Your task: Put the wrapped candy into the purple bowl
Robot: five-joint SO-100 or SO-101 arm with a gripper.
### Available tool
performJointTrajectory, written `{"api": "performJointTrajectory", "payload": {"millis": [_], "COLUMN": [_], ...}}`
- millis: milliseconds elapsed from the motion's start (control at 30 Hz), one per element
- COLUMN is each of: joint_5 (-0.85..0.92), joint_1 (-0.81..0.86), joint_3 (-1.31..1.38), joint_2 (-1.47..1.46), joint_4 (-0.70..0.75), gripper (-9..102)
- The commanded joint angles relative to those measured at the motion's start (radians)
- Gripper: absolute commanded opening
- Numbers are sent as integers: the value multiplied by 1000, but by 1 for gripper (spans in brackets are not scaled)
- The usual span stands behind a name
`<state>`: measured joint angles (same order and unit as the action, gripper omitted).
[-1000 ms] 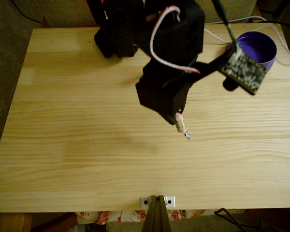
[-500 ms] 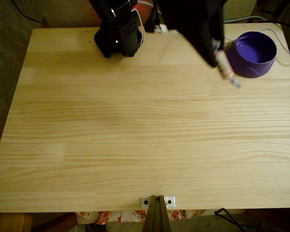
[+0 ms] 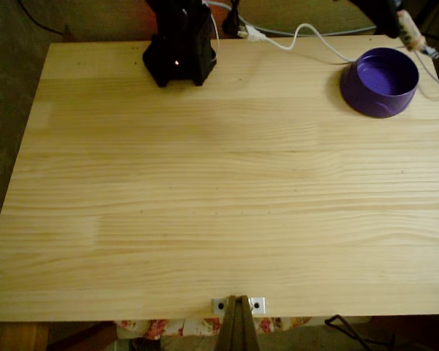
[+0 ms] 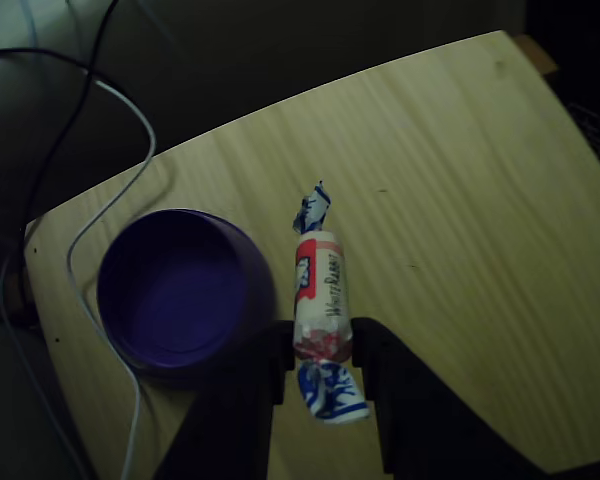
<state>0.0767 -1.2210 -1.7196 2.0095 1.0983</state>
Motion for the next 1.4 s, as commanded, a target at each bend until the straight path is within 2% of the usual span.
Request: {"api": "performJointTrajectory", "payload": {"millis": [0, 600, 867, 1367], "joint_5": [-32, -48, -43, -51], "joint_1": [-71, -210, -209, -210], "joint_3": [84, 140, 250, 190], "joint_2": [-34, -328, -442, -365], "joint_4": [-58, -259, -232, -219], "gripper": [8, 8, 9, 13]}}
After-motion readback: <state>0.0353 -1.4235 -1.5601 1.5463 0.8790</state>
